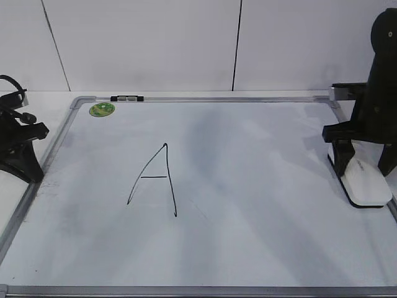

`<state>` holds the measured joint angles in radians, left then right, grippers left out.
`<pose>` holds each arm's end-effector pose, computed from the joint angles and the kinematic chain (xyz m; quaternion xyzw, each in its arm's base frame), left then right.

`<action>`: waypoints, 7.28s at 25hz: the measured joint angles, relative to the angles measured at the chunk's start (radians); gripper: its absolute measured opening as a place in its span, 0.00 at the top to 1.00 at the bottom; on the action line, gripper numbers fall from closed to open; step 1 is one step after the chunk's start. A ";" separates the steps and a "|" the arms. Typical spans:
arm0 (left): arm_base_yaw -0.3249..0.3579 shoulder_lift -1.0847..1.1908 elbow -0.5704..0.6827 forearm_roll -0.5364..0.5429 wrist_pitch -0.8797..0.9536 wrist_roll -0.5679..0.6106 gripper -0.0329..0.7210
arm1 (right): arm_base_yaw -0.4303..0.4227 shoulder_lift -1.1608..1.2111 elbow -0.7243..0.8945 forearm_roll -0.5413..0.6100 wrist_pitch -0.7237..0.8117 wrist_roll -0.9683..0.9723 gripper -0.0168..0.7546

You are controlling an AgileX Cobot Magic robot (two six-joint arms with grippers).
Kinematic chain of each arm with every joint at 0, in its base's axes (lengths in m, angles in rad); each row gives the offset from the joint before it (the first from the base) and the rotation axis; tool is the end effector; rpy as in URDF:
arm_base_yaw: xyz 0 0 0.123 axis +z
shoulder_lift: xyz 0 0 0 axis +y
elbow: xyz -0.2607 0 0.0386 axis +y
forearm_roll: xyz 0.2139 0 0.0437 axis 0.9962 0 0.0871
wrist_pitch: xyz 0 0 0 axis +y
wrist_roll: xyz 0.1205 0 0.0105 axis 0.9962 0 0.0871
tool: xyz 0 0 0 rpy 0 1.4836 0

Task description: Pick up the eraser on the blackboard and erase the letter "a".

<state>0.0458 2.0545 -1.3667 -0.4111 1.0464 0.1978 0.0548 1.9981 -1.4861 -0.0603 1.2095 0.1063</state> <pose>0.3457 -0.0260 0.1204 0.0343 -0.9837 0.1759 0.0160 0.3433 0.0120 0.1570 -0.0142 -0.9990 0.0303 0.0294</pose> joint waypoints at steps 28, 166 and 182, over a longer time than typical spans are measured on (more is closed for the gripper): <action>0.009 -0.140 -0.258 0.034 0.163 -0.055 0.52 | 0.000 -0.027 -0.128 0.006 0.003 0.000 0.11; 0.006 -2.043 0.858 0.330 0.062 -0.104 0.63 | -0.045 -2.013 0.987 -0.043 -0.055 -0.114 0.21; 0.010 -2.043 0.858 0.330 0.062 -0.104 0.63 | -0.047 -2.013 0.987 -0.043 -0.055 -0.114 0.21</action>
<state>0.0561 0.0110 -0.5087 -0.0815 1.1082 0.0937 0.0081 -0.0150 -0.4990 -0.1033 1.1546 -0.0076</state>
